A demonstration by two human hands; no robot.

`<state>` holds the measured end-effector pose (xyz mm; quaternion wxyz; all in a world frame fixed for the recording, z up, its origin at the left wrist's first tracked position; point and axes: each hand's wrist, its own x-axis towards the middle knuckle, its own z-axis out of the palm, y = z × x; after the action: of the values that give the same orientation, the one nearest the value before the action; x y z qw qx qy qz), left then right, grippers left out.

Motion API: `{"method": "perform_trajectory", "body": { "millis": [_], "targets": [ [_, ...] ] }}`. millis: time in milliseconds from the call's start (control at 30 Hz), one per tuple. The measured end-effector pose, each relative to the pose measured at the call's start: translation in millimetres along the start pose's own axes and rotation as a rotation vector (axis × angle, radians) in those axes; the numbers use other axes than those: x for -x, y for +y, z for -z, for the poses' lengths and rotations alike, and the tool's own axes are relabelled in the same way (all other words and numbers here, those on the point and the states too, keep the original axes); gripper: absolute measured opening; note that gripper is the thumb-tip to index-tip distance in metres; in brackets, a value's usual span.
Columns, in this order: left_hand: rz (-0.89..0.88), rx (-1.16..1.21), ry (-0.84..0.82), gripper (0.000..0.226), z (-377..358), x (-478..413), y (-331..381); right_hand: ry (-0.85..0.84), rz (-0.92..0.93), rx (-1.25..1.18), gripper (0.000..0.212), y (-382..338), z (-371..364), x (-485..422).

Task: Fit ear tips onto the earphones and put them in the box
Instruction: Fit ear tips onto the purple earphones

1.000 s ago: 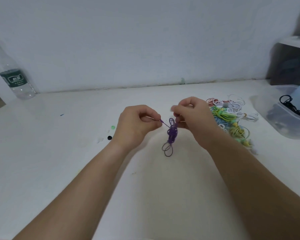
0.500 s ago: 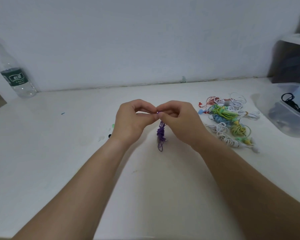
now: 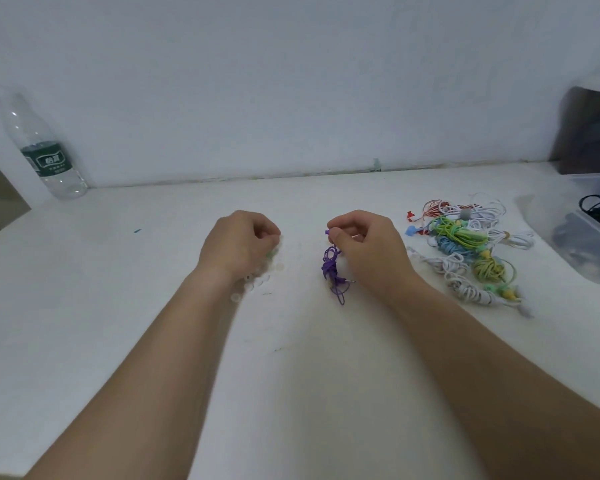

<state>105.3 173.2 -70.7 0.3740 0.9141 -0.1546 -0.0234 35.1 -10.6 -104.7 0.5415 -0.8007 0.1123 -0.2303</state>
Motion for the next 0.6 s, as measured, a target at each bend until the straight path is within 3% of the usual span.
{"method": "perform_trajectory", "body": {
  "millis": [300, 433, 500, 600],
  "targets": [
    [0.049, 0.034, -0.044, 0.014, -7, 0, 8, 0.001, -0.008, -0.019, 0.017, 0, 1, 0],
    [-0.091, 0.101, 0.136, 0.01, -4, -5, 6, -0.037, -0.004, -0.117, 0.015, 0, 3, 1],
    [-0.168, 0.284, 0.149, 0.006, -6, -4, 9, -0.053, -0.018, -0.185, 0.014, -1, 6, 2],
    [-0.172, 0.566, 0.026, 0.01, -17, 7, 15, -0.083, -0.011, -0.259, 0.015, -4, 12, 4]
  ]
}}
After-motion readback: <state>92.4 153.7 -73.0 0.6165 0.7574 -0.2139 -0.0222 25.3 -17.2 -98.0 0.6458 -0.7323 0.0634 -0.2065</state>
